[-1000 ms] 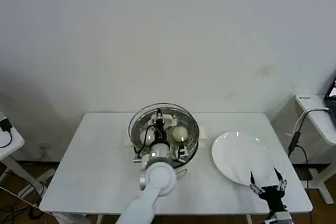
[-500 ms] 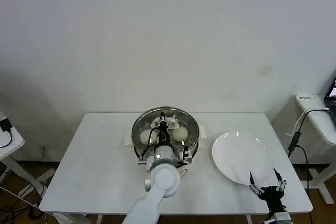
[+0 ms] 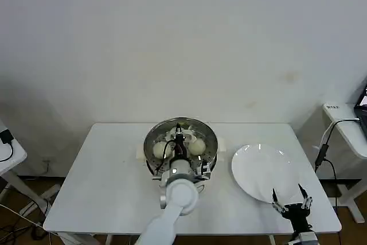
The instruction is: Take steamed baozi put them in steamer then cover it.
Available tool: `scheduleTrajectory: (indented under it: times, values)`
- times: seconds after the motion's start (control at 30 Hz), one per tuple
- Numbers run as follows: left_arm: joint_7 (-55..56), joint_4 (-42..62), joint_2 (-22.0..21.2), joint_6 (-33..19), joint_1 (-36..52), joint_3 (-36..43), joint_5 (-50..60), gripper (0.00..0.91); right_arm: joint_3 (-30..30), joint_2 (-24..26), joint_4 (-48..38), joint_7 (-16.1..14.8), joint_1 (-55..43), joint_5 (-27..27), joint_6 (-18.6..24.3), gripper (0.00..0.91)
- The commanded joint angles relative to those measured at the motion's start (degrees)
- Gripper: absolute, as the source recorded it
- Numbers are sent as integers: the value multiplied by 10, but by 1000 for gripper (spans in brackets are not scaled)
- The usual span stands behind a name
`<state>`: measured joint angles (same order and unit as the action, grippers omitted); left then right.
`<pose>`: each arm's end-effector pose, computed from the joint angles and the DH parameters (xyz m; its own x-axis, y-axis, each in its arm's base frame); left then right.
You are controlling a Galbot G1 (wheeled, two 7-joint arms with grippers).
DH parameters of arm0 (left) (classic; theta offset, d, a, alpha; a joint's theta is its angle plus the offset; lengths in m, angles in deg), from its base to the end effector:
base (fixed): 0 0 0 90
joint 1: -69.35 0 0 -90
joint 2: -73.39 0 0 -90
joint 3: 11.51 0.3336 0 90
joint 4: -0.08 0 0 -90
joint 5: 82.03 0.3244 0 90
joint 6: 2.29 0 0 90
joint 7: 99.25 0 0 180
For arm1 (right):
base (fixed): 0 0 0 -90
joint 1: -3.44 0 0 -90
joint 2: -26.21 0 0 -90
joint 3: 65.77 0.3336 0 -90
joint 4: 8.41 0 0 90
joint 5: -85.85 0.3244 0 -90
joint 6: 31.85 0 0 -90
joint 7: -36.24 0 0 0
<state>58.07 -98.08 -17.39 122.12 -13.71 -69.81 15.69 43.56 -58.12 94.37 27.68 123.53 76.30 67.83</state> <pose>0.3057 -0.1726 -0.2501 -0.9947 -0.0617 0.0821 0.0825 -0.0035 0.9966 0.1329 -0.1301 -0.3662 -0.9832 0.1045 0.1495 0.0403 0.9238 -0.3808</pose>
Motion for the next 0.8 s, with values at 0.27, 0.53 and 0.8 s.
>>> scheduleTrajectory:
  times: [0.27,0.53,0.8]
  values:
    - [2,3,-5,0,-3,-5,1,0,-2,0,-2,0,0,-3,1,907]
    - [3,-5,-8,0,-14,-11,1,907,-4,-2,-3,0,1,-5,3,907]
    - [4,-42,-2,0,-23,-14,-4,907,-4,-4,-3,0,2,-9,4,907]
